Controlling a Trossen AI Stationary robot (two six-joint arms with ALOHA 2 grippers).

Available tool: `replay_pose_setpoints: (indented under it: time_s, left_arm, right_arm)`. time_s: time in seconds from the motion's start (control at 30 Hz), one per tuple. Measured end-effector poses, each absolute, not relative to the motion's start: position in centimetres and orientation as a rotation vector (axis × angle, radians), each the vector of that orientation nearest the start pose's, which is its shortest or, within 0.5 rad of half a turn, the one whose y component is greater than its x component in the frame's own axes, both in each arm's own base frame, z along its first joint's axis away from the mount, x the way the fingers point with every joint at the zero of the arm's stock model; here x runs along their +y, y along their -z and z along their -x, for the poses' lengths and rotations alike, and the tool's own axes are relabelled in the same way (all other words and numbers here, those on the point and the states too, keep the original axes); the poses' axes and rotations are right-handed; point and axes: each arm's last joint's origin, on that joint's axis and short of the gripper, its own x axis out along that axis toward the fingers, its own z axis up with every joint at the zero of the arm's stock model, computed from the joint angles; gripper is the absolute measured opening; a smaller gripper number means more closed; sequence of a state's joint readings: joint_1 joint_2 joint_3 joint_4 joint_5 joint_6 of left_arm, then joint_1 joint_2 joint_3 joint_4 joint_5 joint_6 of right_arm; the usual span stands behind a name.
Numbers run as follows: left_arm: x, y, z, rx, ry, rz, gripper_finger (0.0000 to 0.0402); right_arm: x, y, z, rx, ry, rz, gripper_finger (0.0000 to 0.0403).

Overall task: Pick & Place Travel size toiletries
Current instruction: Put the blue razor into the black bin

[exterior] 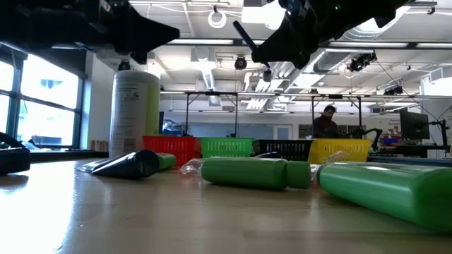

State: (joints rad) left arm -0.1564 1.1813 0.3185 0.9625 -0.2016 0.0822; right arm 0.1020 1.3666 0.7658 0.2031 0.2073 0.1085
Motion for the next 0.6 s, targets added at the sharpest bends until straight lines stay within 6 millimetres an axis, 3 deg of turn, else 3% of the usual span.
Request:
replay_pose_setpoints:
  time_s: [0.2,0.4,0.6]
  left_arm:
    - [-2.8,-22.1,-24.5,-0.099,-0.068,-0.041,0.0007]
    - [0.7,-21.2,-26.2,-0.011,-0.193,0.174,0.0007]
    - [1.9,-21.3,-27.0,-0.044,-0.108,0.205,0.0007]
  right_arm:
    - [2.4,-23.6,-29.0,0.387,0.125,-0.046,0.0033]
    - [2.4,-23.6,-29.0,0.384,0.124,-0.047,0.0033]
    - [2.4,-23.6,-29.0,0.384,0.125,-0.047,0.0033]
